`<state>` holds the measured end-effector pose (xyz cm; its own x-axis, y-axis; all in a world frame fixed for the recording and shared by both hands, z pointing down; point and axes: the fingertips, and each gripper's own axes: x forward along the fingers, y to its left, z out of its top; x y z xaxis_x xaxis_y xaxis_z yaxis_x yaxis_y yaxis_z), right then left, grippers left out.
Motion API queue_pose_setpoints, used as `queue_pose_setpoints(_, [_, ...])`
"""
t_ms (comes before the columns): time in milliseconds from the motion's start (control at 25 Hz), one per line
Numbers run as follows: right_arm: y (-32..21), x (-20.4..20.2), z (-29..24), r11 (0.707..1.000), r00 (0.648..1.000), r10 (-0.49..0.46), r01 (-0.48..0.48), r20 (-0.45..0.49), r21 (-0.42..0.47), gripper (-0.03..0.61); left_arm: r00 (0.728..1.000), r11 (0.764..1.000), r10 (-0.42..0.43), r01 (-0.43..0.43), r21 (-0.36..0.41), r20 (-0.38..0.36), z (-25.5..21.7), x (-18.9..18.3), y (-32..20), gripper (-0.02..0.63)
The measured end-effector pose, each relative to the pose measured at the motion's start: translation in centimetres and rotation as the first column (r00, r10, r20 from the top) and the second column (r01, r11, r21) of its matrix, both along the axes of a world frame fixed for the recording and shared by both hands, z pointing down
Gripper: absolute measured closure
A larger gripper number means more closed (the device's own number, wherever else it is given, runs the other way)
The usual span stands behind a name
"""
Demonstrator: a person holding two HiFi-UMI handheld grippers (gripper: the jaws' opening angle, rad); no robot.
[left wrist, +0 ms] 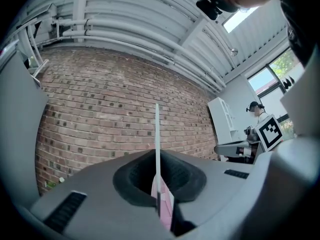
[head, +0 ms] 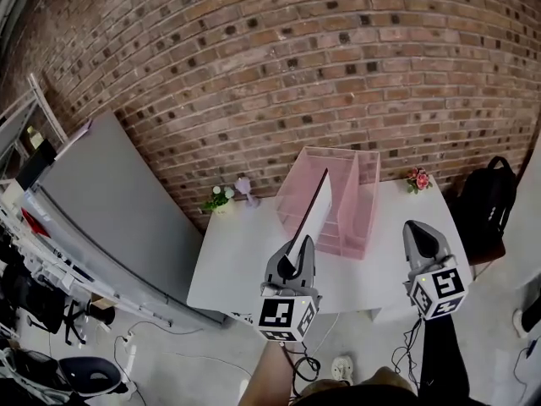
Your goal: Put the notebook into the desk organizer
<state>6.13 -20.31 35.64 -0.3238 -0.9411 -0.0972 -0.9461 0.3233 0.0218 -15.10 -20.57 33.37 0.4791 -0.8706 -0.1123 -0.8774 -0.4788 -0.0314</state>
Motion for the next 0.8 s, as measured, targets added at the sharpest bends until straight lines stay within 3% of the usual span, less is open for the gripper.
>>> queue_pose_setpoints(800, [-6.2,-1.9,1.5,1.0,1.0,0.025,-0.025,-0.005,-0.008,0.578,1.0,0.999,0.021,-0.021,-0.033,0.005,2.8,-1.3,-6.8,0.6])
